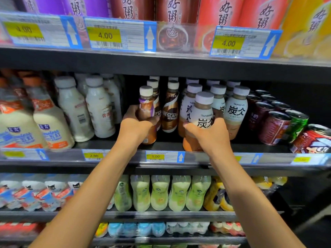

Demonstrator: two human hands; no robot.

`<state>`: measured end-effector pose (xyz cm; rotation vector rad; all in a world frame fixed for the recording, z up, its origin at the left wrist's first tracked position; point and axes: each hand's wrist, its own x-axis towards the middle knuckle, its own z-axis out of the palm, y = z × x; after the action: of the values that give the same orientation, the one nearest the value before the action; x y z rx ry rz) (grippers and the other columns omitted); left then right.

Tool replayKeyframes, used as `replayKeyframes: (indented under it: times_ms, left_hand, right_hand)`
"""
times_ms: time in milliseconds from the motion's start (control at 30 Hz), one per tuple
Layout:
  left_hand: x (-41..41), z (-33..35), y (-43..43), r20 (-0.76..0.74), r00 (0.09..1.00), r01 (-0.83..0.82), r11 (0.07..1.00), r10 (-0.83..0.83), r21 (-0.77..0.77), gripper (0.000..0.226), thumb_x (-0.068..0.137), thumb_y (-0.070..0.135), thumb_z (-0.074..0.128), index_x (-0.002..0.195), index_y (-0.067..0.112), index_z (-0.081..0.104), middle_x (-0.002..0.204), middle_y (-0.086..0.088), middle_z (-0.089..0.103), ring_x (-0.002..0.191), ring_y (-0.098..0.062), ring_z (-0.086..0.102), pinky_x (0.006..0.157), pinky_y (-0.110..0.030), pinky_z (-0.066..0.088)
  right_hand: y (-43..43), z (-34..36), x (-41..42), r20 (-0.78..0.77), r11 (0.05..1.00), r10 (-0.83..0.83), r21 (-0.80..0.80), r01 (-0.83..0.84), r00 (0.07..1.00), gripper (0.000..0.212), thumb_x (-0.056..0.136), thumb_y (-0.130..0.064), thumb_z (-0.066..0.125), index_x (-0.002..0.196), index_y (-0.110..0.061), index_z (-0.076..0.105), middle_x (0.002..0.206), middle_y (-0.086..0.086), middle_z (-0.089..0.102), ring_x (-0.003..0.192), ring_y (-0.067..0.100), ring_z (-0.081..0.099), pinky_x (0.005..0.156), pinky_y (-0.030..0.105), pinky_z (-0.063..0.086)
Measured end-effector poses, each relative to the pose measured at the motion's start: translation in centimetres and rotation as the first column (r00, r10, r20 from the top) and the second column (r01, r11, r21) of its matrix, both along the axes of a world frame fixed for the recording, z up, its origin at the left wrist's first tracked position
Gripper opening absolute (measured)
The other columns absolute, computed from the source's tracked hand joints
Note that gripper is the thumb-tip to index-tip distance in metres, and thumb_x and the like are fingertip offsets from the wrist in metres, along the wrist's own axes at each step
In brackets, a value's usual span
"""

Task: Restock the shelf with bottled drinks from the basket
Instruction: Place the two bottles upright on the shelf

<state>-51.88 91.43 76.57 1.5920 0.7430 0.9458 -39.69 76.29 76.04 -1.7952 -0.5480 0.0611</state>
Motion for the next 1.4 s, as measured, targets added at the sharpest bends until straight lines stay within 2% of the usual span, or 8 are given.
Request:
replayKeyframes:
  times_ms: [400,700,833,1000,1100,1167,1267,1400]
  left_hand:
    - [0.2,-0.2,0.5,-0.004,1.0,-0.002,1.0,0.002,-0.005,0.047,0.077,0.019,0.084,0.112,0.027,0.055,0.096,0.013,0.062,0.101,-0.014,0.062,0.09,-0.033,0.05]
    - [0.0,0.1,0.1,-0.074,0.997,-0.012,1.0,0.012,0.003,0.055,0.079,0.022,0.082,0.125,0.024,0.052,0.113,0.005,0.06,0.11,-0.017,0.058,0.099,-0.041,0.049]
    - [-0.3,0.4,-0.3,-0.075,0.997,-0.014,1.0,0.014,-0.006,0.057,0.081,0.021,0.08,0.129,0.021,0.05,0.113,0.005,0.058,0.109,-0.017,0.056,0.096,-0.037,0.047]
    - [-1.0,1.3,-1.1,-0.154,0.988,0.005,0.998,-0.015,-0.062,0.062,0.081,0.034,0.079,0.131,0.017,0.049,0.113,0.002,0.058,0.104,-0.018,0.055,0.083,-0.032,0.046]
    - [-2.9,2.3,-2.1,-0.228,0.968,-0.088,0.993,0.105,0.083,0.039,0.089,0.043,0.063,0.104,0.009,0.052,0.092,-0.001,0.058,0.083,-0.018,0.053,0.062,-0.03,0.039]
    - [-4.4,2.9,-4.1,-0.087,0.99,-0.093,0.972,0.114,0.216,0.025,0.094,0.04,0.056,0.103,0.017,0.052,0.095,0.007,0.06,0.086,-0.011,0.056,0.071,-0.029,0.043]
    - [-5.4,3.6,-8.6,-0.021,0.998,0.057,0.921,-0.053,0.385,0.015,0.098,0.035,0.054,0.098,0.026,0.065,0.089,0.015,0.067,0.08,0.004,0.059,0.073,-0.018,0.047]
    - [-3.1,3.3,-16.2,-0.167,0.917,0.397,0.785,-0.362,0.475,0.023,0.098,0.042,0.051,0.086,0.029,0.067,0.079,0.018,0.068,0.076,0.003,0.06,0.064,-0.014,0.043]
  right_hand:
    - [0.4,0.2,-0.3,0.031,0.997,-0.009,-0.077,0.011,0.999,0.069,0.06,-0.055,0.083,0.107,-0.01,0.062,0.101,0.004,0.069,0.09,0.021,0.066,0.071,0.033,0.055]
    - [0.6,0.2,-0.6,0.054,0.994,-0.002,-0.105,0.008,0.999,0.085,0.043,-0.072,0.069,0.103,-0.012,0.067,0.096,0.003,0.071,0.085,0.019,0.068,0.064,0.028,0.053]
    - [0.4,0.5,-0.9,0.037,0.991,-0.009,-0.131,0.014,0.999,0.074,0.057,-0.063,0.08,0.106,-0.009,0.065,0.099,0.004,0.069,0.088,0.021,0.067,0.062,0.026,0.048]
    - [-1.3,1.6,-2.1,0.068,0.986,0.007,-0.166,0.005,0.998,0.076,0.068,-0.054,0.084,0.12,-0.009,0.051,0.123,0.007,0.059,0.111,0.024,0.057,0.082,0.034,0.049]
    - [-4.2,2.0,-3.8,0.244,0.985,-0.001,-0.169,0.044,0.97,0.074,0.084,-0.049,0.073,0.142,-0.013,0.043,0.139,0.003,0.052,0.13,0.02,0.047,0.102,0.035,0.042]
    - [-6.8,2.1,-4.9,0.343,0.983,-0.005,-0.171,0.068,0.939,0.058,0.093,-0.046,0.063,0.142,-0.018,0.051,0.138,-0.004,0.056,0.13,0.013,0.048,0.109,0.038,0.041]
    - [-11.2,1.7,-5.7,0.386,0.945,0.007,-0.303,0.12,0.922,0.038,0.097,-0.045,0.056,0.125,-0.021,0.068,0.124,-0.009,0.066,0.114,0.009,0.057,0.101,0.036,0.046]
    - [-17.9,0.4,-5.3,0.449,0.797,0.005,-0.542,0.267,0.893,0.038,0.096,-0.05,0.049,0.109,-0.024,0.073,0.105,-0.008,0.07,0.095,0.013,0.06,0.082,0.03,0.043]
